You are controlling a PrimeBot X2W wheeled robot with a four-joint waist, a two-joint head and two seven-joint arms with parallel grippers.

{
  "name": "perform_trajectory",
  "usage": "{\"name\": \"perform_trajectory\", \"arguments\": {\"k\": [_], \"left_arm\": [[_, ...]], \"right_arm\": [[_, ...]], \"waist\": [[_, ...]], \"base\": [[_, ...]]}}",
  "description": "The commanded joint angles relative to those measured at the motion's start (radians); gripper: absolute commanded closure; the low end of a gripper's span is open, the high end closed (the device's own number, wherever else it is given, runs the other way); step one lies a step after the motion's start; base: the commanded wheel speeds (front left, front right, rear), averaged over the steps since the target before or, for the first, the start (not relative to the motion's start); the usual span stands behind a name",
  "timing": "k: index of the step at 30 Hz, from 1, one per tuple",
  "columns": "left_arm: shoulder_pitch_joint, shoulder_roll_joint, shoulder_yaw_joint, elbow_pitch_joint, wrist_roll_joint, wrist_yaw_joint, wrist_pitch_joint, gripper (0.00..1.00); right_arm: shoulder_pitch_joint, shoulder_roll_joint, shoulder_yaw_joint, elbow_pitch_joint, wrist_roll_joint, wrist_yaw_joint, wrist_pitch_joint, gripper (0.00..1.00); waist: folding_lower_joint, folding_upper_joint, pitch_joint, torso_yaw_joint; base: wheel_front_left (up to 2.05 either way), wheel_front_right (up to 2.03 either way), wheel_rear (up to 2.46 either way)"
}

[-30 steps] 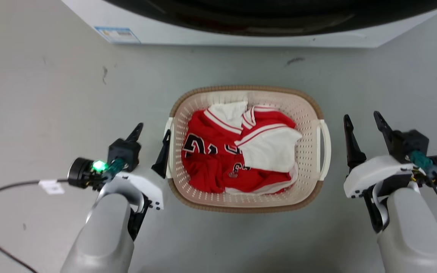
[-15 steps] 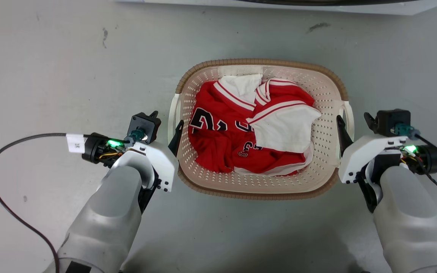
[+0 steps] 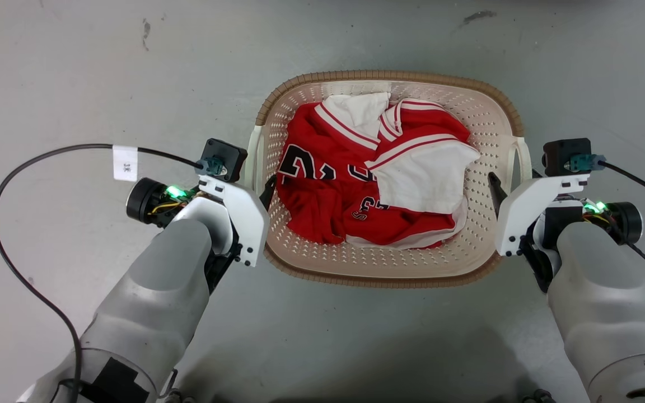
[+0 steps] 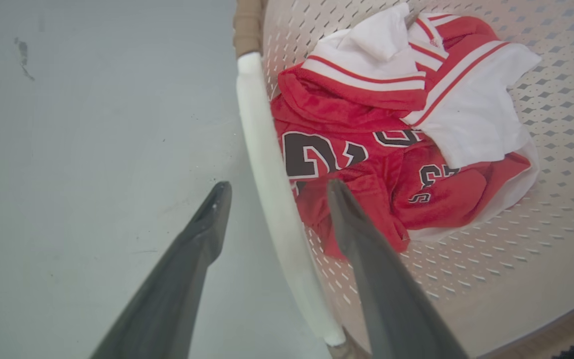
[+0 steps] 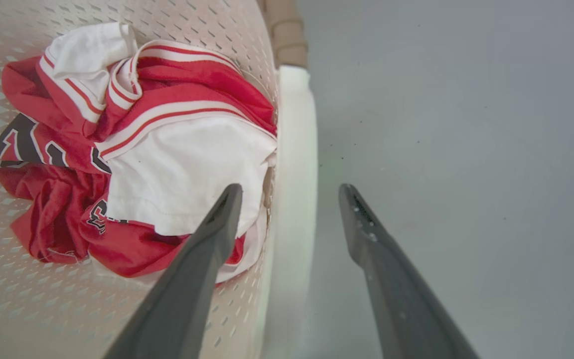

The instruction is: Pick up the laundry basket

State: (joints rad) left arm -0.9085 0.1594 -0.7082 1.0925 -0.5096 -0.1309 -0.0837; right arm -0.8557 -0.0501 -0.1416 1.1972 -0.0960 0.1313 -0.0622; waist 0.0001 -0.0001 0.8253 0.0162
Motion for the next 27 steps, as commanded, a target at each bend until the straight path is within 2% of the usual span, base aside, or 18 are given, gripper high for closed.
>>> {"name": "perform_trajectory", "arguments": {"k": [1,5,14,15,27], "left_arm": [[-0.009,0.008,-0.007,-0.004,-0.010,0.001,0.005,0.00],[-0.021,0.026,-0.062,-0.014,-0.078,0.001,0.038,0.00],[-0.041,0.047,-0.156,-0.003,-0.168,0.001,0.028,0.00],[-0.043,0.050,-0.196,-0.006,-0.203,0.001,0.028,1.00],[-0.046,0.078,-0.296,-0.011,-0.311,0.001,0.029,1.00]], "right_arm": [[-0.015,0.000,0.001,0.005,0.005,-0.001,-0.004,0.00],[-0.031,0.000,-0.002,0.034,-0.001,-0.001,0.003,0.00],[-0.052,0.000,-0.007,0.064,0.000,-0.001,-0.020,0.00],[-0.058,0.000,0.002,0.073,-0.004,-0.001,-0.023,1.00],[-0.058,-0.006,-0.014,0.082,-0.049,-0.001,-0.010,1.00]], "waist": [[-0.0001,0.0001,0.002,0.000],[-0.0001,0.0001,0.013,-0.001],[-0.0001,0.0001,0.027,0.003],[-0.0001,0.0001,0.029,0.005],[-0.0001,0.0001,0.016,0.004]], "base": [[0.00,0.00,0.00],[0.00,0.00,0.00],[0.00,0.00,0.00],[0.00,0.00,0.00],[0.00,0.00,0.00]]}}
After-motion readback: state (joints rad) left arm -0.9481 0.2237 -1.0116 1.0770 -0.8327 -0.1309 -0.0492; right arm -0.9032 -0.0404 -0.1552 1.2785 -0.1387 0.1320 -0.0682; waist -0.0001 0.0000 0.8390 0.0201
